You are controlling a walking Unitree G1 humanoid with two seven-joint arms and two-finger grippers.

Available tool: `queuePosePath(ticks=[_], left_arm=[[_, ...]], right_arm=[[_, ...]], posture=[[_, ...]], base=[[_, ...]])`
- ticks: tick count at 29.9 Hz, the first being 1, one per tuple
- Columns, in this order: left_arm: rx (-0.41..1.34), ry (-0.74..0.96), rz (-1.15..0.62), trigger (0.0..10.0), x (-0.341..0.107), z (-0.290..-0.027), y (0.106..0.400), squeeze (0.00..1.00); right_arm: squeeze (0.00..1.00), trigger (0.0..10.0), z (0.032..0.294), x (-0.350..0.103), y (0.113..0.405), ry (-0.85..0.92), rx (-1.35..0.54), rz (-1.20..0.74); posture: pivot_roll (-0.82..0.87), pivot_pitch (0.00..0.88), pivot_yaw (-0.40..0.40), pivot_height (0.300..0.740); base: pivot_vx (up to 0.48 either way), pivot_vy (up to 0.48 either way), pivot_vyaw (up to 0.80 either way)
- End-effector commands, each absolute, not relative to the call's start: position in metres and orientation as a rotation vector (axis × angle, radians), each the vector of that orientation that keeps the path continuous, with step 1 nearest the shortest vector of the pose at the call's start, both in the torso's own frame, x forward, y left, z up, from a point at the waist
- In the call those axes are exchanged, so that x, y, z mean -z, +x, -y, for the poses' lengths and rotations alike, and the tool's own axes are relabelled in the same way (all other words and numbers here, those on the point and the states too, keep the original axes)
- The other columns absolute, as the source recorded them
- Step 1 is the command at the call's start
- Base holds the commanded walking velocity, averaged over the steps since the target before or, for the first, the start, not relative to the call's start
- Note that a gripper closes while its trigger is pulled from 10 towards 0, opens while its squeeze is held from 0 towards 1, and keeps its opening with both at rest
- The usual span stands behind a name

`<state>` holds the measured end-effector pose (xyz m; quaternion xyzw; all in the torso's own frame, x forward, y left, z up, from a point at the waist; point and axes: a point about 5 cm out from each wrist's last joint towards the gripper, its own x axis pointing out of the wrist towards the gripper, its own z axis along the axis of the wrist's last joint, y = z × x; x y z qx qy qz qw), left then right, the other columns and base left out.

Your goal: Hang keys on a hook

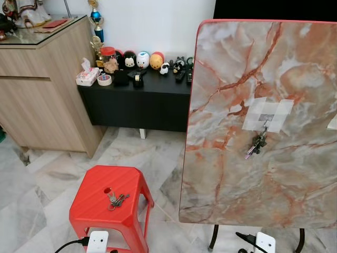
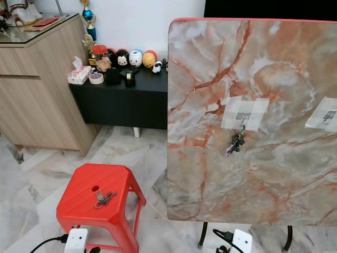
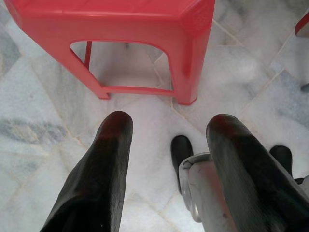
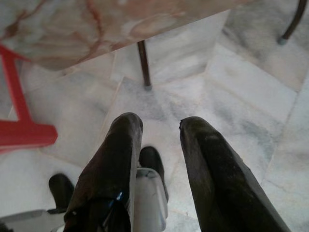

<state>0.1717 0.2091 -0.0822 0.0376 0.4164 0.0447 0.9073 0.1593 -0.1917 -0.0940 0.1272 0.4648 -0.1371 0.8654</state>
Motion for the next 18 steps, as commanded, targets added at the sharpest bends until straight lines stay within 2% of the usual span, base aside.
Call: queuePosePath(ticks=[1, 6, 18], left_arm=[[-0.102, 0.066, -0.873, 10.0, 0.0831, -0.2113, 0.1698, 0.00], [-0.106, 0.062, -0.873, 10.0, 0.0834, -0.2121, 0.1683, 0.00], [-0.113, 0.055, -0.868, 10.0, 0.0833, -0.2125, 0.1678, 0.00]], right_arm=[[0.00, 10.0, 0.1904, 0.0924, 0.1636, 0.263, 0.284, -0.962], [0.00, 10.0, 0.1895, 0.0925, 0.1640, 0.254, 0.262, -0.970], [0.00, 10.0, 0.1891, 0.0919, 0.1658, 0.251, 0.257, -0.973]], posture=[[0.01, 0.000, -0.017, 0.740], [0.01, 0.000, -0.023, 0.740], [0.02, 0.000, -0.026, 0.740]], base=[[0.000, 0.000, 0.00], [0.000, 0.000, 0.00], [0.000, 0.480, 0.00]])
